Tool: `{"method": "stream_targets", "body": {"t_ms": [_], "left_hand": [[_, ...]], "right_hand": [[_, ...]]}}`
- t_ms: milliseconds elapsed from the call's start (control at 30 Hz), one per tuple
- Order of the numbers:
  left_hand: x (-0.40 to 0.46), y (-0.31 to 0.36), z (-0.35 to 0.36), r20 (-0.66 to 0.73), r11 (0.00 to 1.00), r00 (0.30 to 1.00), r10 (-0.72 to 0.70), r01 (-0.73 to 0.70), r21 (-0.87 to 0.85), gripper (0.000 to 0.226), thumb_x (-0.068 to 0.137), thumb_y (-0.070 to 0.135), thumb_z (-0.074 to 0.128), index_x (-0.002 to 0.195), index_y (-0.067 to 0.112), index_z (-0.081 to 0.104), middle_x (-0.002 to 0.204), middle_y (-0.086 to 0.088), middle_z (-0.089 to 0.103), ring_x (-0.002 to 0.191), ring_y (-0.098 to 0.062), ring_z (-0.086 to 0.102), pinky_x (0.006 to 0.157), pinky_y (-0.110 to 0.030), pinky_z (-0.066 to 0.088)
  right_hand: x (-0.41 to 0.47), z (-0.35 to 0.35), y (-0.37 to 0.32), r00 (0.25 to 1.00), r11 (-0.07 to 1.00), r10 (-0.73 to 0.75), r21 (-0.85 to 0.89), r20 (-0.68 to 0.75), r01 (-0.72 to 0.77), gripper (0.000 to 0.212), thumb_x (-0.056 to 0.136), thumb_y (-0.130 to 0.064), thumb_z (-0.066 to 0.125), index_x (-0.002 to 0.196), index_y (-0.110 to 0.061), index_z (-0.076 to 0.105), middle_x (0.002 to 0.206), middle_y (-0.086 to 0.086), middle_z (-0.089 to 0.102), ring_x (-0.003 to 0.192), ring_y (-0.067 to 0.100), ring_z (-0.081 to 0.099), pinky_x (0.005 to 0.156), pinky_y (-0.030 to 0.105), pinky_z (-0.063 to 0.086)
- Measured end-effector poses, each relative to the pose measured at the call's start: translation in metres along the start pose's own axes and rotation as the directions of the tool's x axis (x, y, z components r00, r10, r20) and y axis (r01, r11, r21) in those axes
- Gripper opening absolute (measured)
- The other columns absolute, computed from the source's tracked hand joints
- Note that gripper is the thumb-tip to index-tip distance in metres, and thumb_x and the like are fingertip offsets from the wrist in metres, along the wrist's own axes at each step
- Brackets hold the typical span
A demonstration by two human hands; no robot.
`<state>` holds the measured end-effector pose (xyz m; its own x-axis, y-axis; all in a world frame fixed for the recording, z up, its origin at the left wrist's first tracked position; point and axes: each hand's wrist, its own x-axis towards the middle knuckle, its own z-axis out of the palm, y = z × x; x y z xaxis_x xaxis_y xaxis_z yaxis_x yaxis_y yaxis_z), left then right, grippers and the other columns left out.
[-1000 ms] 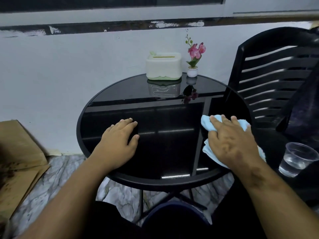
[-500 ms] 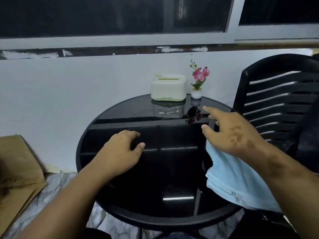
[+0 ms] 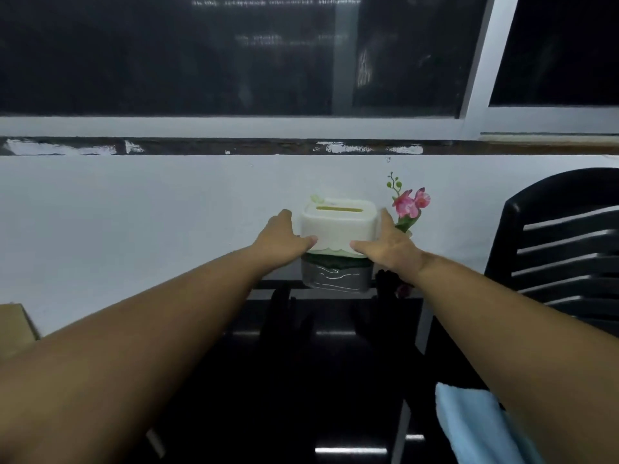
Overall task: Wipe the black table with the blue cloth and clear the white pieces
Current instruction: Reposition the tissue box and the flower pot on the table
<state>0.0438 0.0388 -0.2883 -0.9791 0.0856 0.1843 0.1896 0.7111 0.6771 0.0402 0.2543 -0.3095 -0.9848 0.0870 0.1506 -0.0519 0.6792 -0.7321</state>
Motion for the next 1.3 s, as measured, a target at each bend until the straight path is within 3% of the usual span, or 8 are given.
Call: {"method": "stream_targets", "body": {"t_ms": [100,200,400,533,733,1033,1167,1300], "left_hand": [[0.034,-0.003,0.010,0.002,0.984,0.997,-0.074,0.074,-0.161,0.080,0.083,0.034,0.074,0.145,0.008,0.029,0.147,-0.010,0.039,0.128,-0.026,0.044,0.086,-0.029,0.034],[0.058,-0.008,0.021,0.091,0.948,0.989,-0.116,0.138,-0.287,0.083,0.081,0.026,0.077,0.146,0.009,0.028,0.143,-0.006,0.042,0.121,-0.021,0.043,0.089,-0.028,0.034],[0.080,-0.025,0.038,0.119,0.889,0.989,-0.086,0.130,-0.440,0.057,0.079,0.021,0.079,0.127,0.021,0.048,0.117,0.002,0.059,0.111,-0.021,0.057,0.094,-0.035,0.048],[0.076,-0.025,0.037,0.077,0.883,0.994,-0.072,0.100,-0.458,0.054,0.082,0.019,0.076,0.129,0.018,0.050,0.097,0.013,0.055,0.099,-0.016,0.057,0.083,-0.028,0.045],[0.047,-0.029,0.018,-0.013,0.897,1.000,-0.018,0.010,-0.441,0.051,0.084,0.022,0.074,0.130,0.022,0.051,0.098,0.018,0.055,0.098,-0.012,0.057,0.077,-0.023,0.043],[-0.040,-0.066,-0.041,-0.125,0.934,0.991,0.043,-0.084,-0.348,0.055,0.079,0.036,0.075,0.129,0.035,0.052,0.121,0.012,0.061,0.111,-0.011,0.058,0.093,-0.033,0.049],[-0.080,-0.086,-0.055,-0.139,0.941,0.990,0.034,-0.079,-0.330,0.053,0.077,0.037,0.075,0.126,0.038,0.054,0.120,0.015,0.063,0.110,-0.008,0.060,0.092,-0.032,0.051],[-0.107,-0.100,-0.061,-0.134,0.938,0.991,0.011,-0.056,-0.341,0.055,0.077,0.036,0.076,0.127,0.037,0.054,0.118,0.017,0.065,0.109,-0.006,0.061,0.092,-0.032,0.052]], "right_hand": [[0.025,0.014,0.005,0.993,0.995,0.082,0.068,-0.082,-0.077,0.096,0.082,-0.041,0.070,0.153,-0.016,0.009,0.147,0.012,0.041,0.133,0.034,0.042,0.104,0.035,0.035],[0.040,0.026,0.011,0.985,0.988,0.093,0.135,-0.146,-0.073,0.090,0.082,-0.039,0.070,0.150,-0.014,0.017,0.144,0.012,0.046,0.131,0.033,0.045,0.105,0.035,0.038],[0.047,0.041,0.017,0.973,0.990,0.061,0.134,-0.221,-0.032,0.081,0.090,-0.023,0.063,0.155,-0.018,0.015,0.142,0.009,0.048,0.130,0.029,0.046,0.097,0.022,0.032],[0.044,0.040,0.016,0.971,0.984,0.051,0.180,-0.234,-0.008,0.082,0.088,-0.023,0.065,0.155,-0.020,0.018,0.148,0.006,0.045,0.133,0.025,0.043,0.108,0.026,0.032],[0.022,0.039,0.004,0.972,0.989,-0.007,0.139,-0.234,0.040,0.084,0.088,-0.029,0.067,0.156,-0.022,0.018,0.151,0.004,0.042,0.136,0.024,0.042,0.112,0.027,0.030],[-0.051,0.062,-0.038,0.954,0.925,-0.157,0.301,-0.256,0.233,0.076,0.079,-0.016,0.077,0.146,-0.021,0.040,0.120,0.002,0.065,0.114,0.017,0.061,0.103,0.034,0.048],[-0.087,0.075,-0.051,0.959,0.894,-0.192,0.367,-0.209,0.259,0.073,0.078,-0.010,0.079,0.142,-0.017,0.046,0.100,-0.025,0.056,0.111,0.015,0.062,0.101,0.034,0.051],[-0.112,0.090,-0.054,0.971,0.875,-0.182,0.426,-0.155,0.232,0.077,0.076,-0.008,0.079,0.144,-0.017,0.044,0.108,-0.024,0.059,0.114,0.015,0.062,0.102,0.040,0.051]]}}
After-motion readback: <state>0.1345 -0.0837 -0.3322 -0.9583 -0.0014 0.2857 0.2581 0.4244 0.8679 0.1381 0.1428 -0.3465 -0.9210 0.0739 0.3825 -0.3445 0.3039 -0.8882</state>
